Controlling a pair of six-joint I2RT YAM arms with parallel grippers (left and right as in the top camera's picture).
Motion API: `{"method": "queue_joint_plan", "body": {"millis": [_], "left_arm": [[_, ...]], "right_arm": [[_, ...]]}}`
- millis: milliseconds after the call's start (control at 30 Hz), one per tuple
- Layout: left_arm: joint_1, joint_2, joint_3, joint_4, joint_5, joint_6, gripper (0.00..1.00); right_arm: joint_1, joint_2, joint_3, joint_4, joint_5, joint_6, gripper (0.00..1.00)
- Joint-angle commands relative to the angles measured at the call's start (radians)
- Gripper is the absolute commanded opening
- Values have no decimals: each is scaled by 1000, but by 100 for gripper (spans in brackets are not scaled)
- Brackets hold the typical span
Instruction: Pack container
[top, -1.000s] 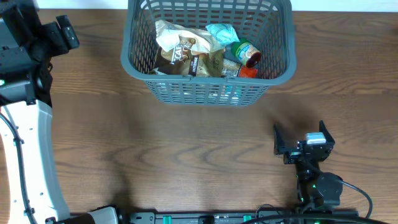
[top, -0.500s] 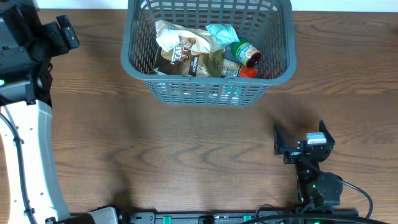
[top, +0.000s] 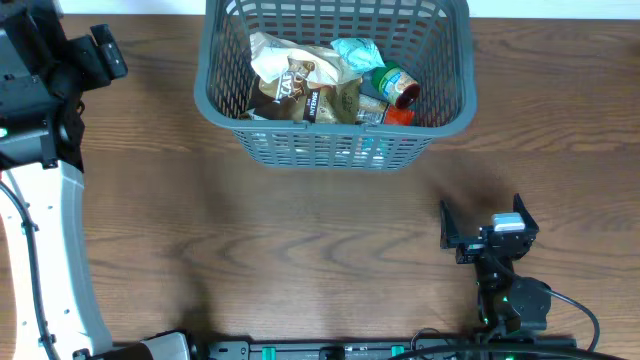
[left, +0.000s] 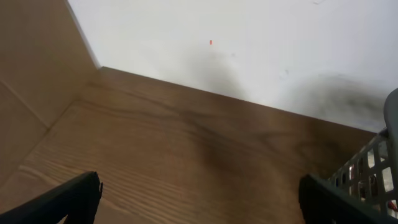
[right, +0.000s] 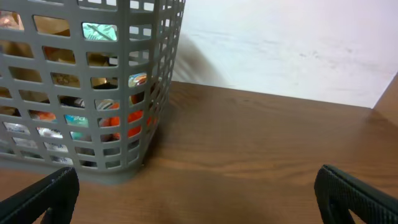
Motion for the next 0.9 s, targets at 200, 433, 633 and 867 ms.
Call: {"method": "queue_joint_plan", "body": {"millis": [200, 433, 633, 867], "left_arm": [[2, -6, 16, -1, -15, 7, 99], [2, -8, 15, -2, -15, 6, 99], [-28, -107, 0, -24, -11, 6, 99], [-89, -338, -13, -58, -11, 6, 99]], "right_arm": [[8, -11, -3, -4, 3, 18, 99], [8, -11, -3, -4, 3, 18, 99], [8, -11, -3, -4, 4, 18, 99], [8, -11, -3, -4, 3, 18, 99]]}}
